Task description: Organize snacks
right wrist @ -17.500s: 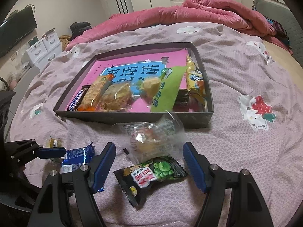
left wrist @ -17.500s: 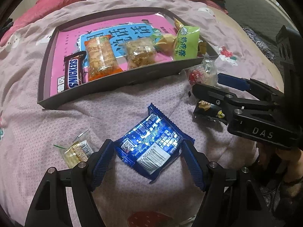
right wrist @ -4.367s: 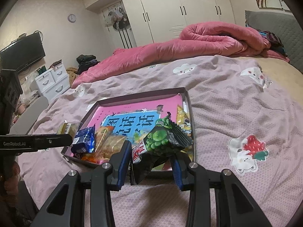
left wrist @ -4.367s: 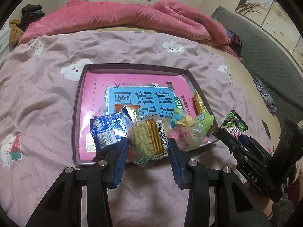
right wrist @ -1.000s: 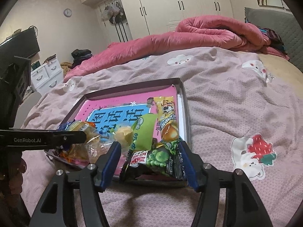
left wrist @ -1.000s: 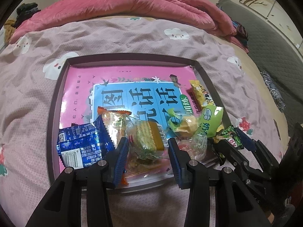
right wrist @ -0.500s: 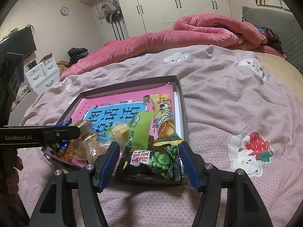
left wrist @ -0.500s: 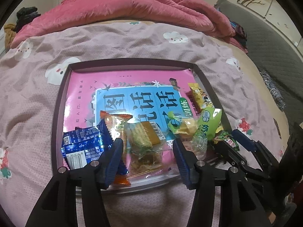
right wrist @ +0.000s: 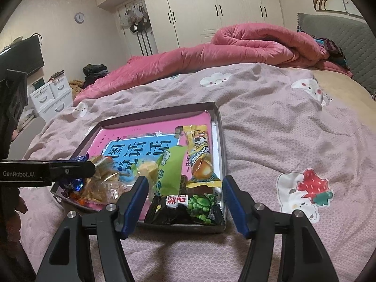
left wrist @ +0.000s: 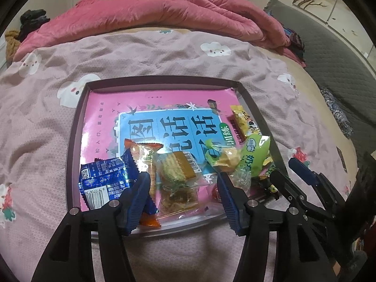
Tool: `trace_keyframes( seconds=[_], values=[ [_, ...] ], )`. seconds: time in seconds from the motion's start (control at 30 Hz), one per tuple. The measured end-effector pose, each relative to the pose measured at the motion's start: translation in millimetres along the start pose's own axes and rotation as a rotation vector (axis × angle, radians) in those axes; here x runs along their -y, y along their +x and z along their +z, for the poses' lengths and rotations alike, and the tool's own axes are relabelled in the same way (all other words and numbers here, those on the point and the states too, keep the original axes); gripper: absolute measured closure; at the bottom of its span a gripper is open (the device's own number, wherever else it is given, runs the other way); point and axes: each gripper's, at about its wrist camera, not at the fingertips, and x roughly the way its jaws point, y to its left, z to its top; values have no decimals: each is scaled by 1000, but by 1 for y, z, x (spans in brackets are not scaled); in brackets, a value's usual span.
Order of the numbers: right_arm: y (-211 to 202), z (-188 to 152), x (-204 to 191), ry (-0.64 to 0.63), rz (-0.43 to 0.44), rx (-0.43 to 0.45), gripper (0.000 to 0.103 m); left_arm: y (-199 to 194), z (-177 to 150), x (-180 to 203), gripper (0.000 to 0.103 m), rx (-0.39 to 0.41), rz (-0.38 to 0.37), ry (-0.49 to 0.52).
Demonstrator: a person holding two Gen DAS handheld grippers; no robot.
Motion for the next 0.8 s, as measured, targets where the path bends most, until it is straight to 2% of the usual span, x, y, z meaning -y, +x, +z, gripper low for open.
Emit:
trace_keyframes(
  seconds=[0.13,0.3,0.4,0.8],
  values=[
    [-5,2,-3,-11,-2,21,38,-4,0,1,42,7,1,2],
    [-15,4,-6,-14,1,48,32,-8,-1,2,41,13,0,2],
    [-18,6,-9,-21,-5,55,32,-11,-1,2,32,18,0,2],
    [-28,8,-15,-35,-22,68,26,-21,-2,2,27,35,9,7]
  ],
)
